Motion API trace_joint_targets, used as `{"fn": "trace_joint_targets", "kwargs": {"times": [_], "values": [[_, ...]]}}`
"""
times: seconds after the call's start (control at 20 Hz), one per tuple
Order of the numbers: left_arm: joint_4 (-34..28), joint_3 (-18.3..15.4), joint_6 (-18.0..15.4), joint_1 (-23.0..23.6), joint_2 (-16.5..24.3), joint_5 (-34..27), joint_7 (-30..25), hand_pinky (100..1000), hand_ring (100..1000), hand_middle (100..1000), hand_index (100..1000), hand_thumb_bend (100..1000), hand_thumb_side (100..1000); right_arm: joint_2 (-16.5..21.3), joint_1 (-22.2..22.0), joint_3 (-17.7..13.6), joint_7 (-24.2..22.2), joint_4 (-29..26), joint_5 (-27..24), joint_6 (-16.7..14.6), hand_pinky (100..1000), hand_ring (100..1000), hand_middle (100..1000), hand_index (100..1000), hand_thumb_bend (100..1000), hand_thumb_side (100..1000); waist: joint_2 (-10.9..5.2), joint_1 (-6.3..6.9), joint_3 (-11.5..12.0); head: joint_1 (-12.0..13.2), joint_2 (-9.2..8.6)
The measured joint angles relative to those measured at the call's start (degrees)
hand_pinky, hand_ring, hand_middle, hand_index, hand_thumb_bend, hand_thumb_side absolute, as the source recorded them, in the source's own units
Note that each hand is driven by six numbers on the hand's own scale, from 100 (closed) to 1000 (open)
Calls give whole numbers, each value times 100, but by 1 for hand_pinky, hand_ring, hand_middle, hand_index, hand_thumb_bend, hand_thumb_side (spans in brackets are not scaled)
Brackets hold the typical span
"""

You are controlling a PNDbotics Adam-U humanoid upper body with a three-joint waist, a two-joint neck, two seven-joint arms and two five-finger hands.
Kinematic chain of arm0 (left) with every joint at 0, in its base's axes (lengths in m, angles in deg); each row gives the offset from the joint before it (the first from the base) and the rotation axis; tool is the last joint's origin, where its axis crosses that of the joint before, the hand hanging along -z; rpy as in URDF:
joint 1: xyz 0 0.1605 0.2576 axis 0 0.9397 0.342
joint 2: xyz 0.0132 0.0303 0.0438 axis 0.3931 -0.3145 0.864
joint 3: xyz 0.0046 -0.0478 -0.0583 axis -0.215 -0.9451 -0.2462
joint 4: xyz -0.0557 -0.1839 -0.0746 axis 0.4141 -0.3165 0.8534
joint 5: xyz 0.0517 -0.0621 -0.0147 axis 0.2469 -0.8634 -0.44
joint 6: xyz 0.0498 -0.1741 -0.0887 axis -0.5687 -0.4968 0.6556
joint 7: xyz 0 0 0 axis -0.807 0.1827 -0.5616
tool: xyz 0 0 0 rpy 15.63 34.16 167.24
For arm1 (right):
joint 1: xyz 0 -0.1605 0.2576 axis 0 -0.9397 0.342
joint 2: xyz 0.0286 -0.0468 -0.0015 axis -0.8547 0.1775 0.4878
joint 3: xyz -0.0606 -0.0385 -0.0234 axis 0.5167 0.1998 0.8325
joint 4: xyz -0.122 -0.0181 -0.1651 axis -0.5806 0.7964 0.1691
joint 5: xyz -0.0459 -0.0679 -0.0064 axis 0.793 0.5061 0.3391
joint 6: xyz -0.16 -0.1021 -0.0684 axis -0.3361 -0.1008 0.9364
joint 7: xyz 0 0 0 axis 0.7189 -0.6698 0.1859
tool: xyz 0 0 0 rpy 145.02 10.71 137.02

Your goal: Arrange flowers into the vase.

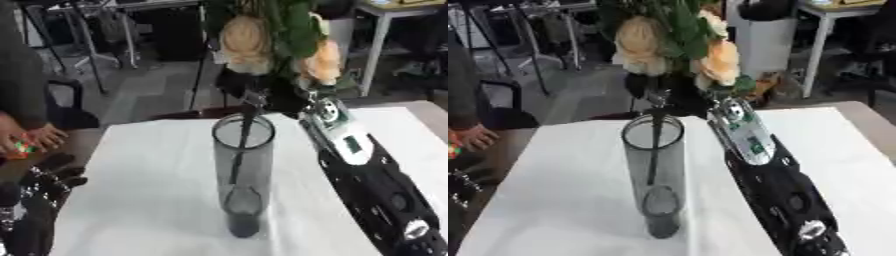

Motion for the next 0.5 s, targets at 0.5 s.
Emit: {"fn": "trace_joint_targets", "kwargs": {"times": [0.5], "values": [[1,0,-5,0,0,0,-5,695,692,719,789,998,872,0,5,-1,-163,21,131,-29,749,739,622,508,399,429,0,-1,-2,-15,0]]}}
